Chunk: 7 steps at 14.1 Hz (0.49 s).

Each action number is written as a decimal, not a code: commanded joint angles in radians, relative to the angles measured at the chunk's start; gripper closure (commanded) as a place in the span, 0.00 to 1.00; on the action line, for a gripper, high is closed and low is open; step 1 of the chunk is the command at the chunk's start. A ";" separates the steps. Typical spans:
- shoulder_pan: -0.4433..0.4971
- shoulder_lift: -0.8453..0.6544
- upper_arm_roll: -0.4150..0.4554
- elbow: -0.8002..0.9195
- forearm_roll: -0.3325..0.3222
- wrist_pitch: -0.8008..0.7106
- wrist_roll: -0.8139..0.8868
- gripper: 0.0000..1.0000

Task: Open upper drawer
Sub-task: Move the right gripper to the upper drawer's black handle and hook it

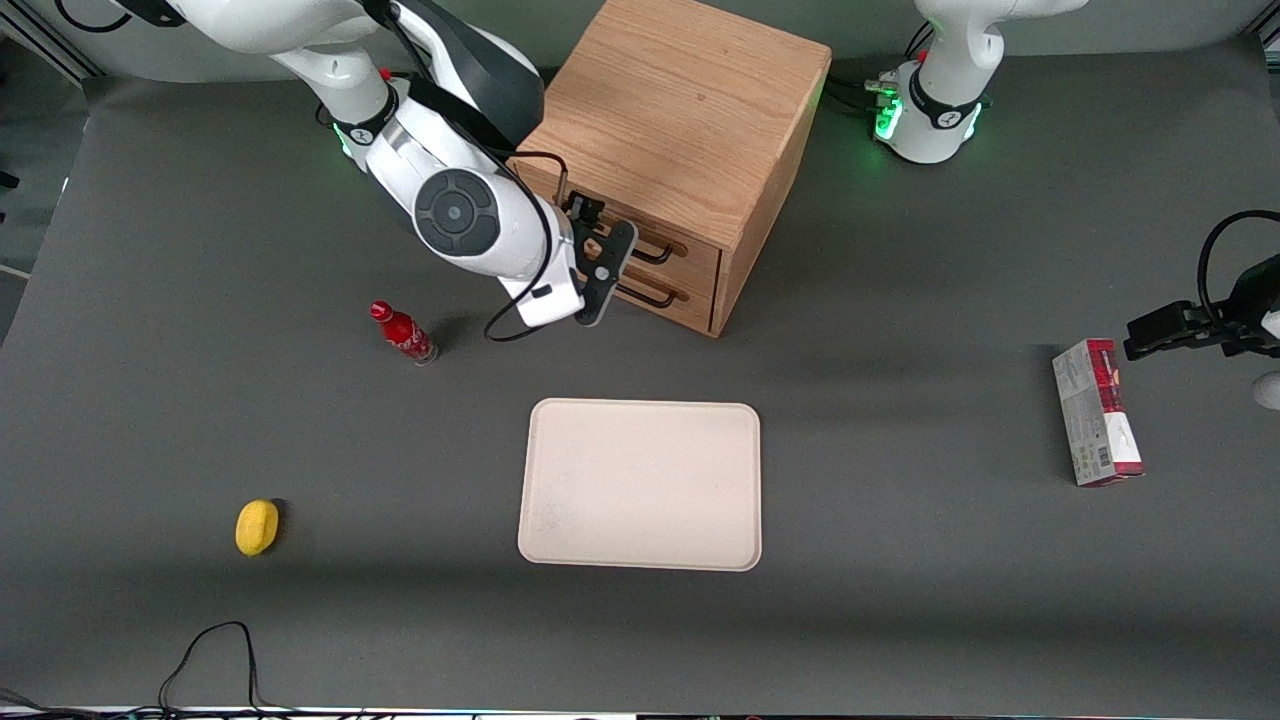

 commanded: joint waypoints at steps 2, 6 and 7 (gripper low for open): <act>0.011 0.001 0.006 -0.043 0.024 0.062 -0.010 0.00; 0.012 0.008 0.005 -0.066 0.015 0.113 -0.010 0.00; 0.012 0.021 0.005 -0.065 -0.020 0.131 -0.010 0.00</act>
